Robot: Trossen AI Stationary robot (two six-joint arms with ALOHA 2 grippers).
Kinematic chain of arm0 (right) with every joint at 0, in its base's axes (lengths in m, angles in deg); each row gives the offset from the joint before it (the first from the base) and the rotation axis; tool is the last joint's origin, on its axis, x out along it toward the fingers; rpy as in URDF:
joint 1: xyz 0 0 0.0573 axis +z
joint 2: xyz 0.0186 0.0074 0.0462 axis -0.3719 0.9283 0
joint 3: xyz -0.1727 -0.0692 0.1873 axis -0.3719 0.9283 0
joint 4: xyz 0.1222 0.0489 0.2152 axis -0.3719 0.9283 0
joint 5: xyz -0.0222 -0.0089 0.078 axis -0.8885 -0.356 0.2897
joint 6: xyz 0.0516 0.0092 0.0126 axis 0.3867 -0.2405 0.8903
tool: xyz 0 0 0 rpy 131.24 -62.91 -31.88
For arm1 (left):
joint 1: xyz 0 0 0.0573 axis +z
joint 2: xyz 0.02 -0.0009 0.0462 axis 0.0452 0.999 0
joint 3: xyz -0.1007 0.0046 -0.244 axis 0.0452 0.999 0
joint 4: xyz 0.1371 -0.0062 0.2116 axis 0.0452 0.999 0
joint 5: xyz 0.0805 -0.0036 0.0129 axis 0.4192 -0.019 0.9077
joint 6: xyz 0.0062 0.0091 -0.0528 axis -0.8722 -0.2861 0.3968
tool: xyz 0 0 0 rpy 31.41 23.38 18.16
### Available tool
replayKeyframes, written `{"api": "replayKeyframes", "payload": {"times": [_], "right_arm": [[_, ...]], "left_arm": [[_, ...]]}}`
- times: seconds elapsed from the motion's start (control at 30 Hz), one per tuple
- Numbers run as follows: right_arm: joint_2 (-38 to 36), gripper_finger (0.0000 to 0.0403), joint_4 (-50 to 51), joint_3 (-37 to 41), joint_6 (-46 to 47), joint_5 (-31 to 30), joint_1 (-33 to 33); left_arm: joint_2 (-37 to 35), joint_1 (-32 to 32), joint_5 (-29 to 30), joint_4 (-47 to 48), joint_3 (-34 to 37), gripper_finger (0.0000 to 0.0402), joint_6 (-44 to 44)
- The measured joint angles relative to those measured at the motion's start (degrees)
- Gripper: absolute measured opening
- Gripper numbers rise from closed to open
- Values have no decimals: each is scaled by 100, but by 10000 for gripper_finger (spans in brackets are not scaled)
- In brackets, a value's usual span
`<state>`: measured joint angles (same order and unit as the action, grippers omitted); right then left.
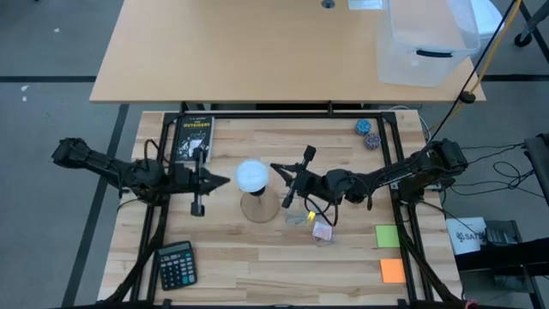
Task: Screw lightbulb
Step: Insert the lightbulb into the lamp socket
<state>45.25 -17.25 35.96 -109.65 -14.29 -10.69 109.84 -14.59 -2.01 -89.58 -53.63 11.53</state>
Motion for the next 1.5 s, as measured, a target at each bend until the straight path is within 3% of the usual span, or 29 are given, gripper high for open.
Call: {"api": "replayKeyframes", "payload": {"times": [0.23,1.5], "right_arm": [[-2,0,-263,1,-247,443,-26],[9,0,253,0,-306,486,449]], "left_arm": [[366,-21,15,2,0,0,33],[464,818,622,336,0,0,547]]}}
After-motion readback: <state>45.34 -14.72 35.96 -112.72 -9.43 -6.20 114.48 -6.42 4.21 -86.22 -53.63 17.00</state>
